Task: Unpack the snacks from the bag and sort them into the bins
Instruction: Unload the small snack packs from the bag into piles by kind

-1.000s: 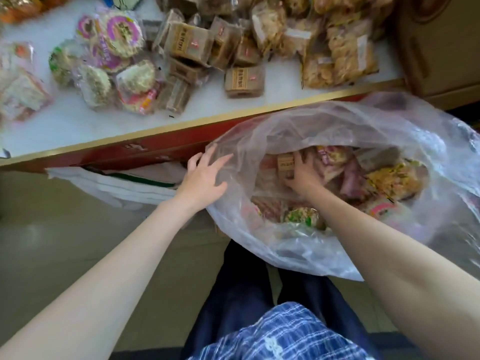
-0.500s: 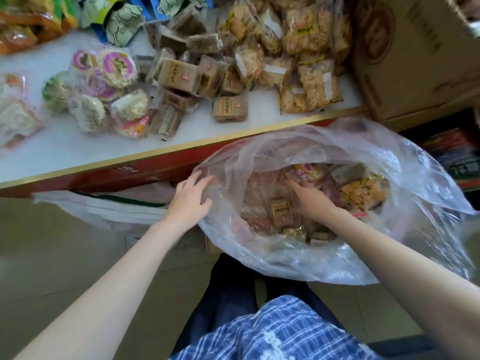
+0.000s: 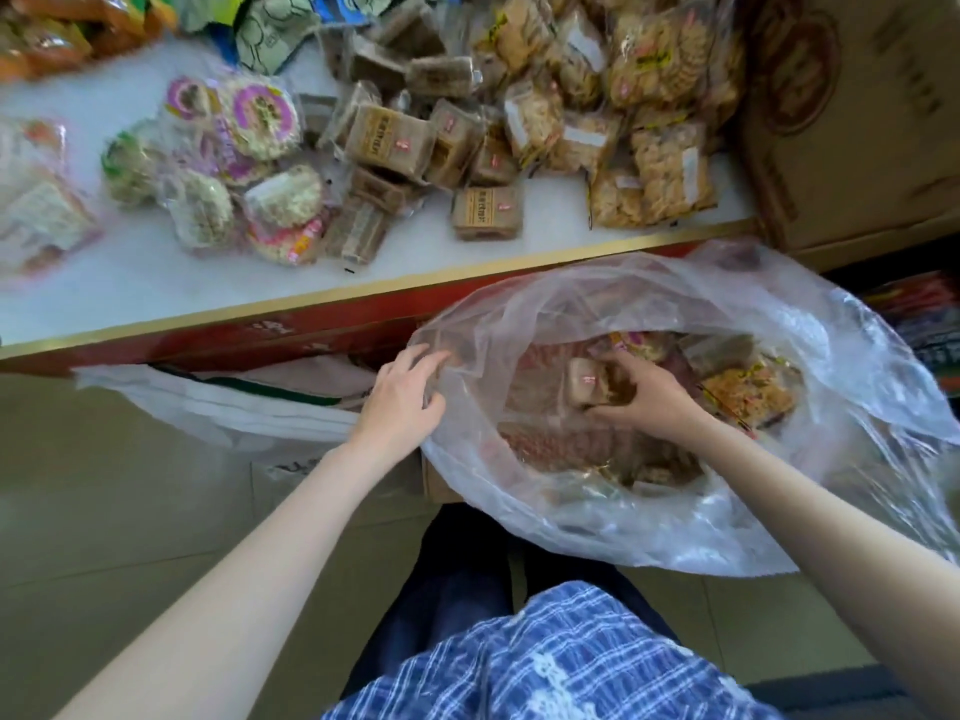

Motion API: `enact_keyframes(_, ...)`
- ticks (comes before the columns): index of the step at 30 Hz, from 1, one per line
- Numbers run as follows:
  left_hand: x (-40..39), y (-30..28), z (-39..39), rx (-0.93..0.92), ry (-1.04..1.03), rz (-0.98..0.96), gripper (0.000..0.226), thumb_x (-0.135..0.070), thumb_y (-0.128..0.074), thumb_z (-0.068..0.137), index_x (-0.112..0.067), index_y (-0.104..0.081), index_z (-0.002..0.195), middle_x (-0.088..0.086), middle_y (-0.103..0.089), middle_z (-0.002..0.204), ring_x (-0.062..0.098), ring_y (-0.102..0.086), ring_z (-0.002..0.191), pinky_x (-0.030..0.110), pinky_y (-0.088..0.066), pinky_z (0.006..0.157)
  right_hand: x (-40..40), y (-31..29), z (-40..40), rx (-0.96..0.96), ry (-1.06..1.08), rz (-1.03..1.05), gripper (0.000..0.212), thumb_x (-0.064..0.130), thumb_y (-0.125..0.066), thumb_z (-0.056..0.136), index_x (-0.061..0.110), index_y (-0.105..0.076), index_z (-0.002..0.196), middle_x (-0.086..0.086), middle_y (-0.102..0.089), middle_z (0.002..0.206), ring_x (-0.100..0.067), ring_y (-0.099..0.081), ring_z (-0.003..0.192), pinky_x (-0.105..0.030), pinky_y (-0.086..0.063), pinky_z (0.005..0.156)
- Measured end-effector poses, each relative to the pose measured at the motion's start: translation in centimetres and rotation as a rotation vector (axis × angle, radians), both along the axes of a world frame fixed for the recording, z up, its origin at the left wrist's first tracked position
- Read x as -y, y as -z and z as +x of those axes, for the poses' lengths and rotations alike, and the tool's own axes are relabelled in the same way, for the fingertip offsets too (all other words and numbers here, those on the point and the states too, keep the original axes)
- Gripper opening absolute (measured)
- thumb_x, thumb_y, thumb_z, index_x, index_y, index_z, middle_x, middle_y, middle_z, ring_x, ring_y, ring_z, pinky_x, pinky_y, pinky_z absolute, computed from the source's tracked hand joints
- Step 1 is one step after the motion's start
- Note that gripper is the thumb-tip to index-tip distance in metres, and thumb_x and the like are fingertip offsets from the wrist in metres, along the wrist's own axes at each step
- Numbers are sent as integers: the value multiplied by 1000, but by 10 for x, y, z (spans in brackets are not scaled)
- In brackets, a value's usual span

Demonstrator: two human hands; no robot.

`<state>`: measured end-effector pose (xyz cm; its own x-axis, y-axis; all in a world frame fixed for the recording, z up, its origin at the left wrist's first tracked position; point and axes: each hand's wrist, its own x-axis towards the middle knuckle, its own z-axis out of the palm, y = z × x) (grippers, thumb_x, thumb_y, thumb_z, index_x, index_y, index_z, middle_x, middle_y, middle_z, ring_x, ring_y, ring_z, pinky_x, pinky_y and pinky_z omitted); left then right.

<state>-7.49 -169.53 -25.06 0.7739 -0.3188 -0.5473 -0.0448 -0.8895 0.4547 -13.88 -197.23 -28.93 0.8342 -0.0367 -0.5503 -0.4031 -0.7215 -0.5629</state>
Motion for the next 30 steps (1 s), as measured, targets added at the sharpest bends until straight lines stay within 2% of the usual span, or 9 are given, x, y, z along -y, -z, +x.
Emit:
enact_keyframes(4,-3,-11,12,61,-69,-77,46,-10,-47,93,-17,-42,139,3,-34,145,24,-31,133,34,-28,107,-5,-68,32,203,115,165,60,23,-82,69,15,-54,122,3,-58,109,-11,-54,100,-19,-38,80)
enact_keyframes(7,-8,-17,20,100,-133,-120,44,-11,-48,94,-16,-44,137,4,-39,141,23,-36,130,35,-33,105,-15,-101,77,306,255,301,55,23,-81,71,18,-52,117,3,-59,102,-8,-57,84,-16,-44,65)
enact_keyframes(10,-13,-22,22,75,-201,-152,42,-14,-49,94,-17,-45,136,4,-39,140,23,-40,128,39,-40,102,-39,-109,131,326,316,265,56,27,-79,73,16,-48,118,-3,-59,104,-12,-58,71,-19,-48,53)
enact_keyframes(13,-20,-21,18,78,-216,-139,45,-10,-48,93,-18,-43,138,5,-38,141,23,-44,123,32,-39,98,-71,-107,179,320,371,277,61,26,-78,74,12,-47,125,-4,-57,111,-16,-62,86,-26,-57,71)
enact_keyframes(15,-26,-20,15,73,-230,-124,46,-11,-47,94,-18,-41,139,2,-36,143,21,-41,126,28,-34,101,-91,-104,212,352,387,273,64,25,-77,75,13,-45,130,-7,-54,120,-21,-59,104,-38,-53,88)
enact_keyframes(19,-40,-18,10,86,-251,-134,46,-7,-44,94,-15,-41,139,3,-37,142,18,-36,130,24,-28,104,-119,-110,257,299,407,343,73,12,-64,82,17,-28,145,-9,-43,138,-23,-49,120,-38,-46,100)
enact_keyframes(23,-42,-17,8,65,-239,-139,46,-7,-43,95,-15,-39,140,2,-36,144,17,-36,131,25,-29,103,-115,-113,245,258,569,437,54,4,-52,83,14,-41,135,-4,-54,118,-23,-55,111,-38,-51,93)
enact_keyframes(27,-29,-16,12,84,-209,-175,47,-12,-48,93,-19,-41,139,2,-36,143,20,-35,131,33,-30,109,-69,-123,181,202,449,516,39,-3,-49,89,4,-48,127,-9,-58,108,-21,-63,90,-25,-55,75)
enact_keyframes(30,-12,-13,9,132,-94,-173,48,-13,-52,91,-24,-45,137,0,-33,147,22,-26,135,37,-25,110,-27,-126,111,139,339,462,23,-4,-47,92,3,-56,113,-15,-64,102,-17,-66,76,-26,-55,74)
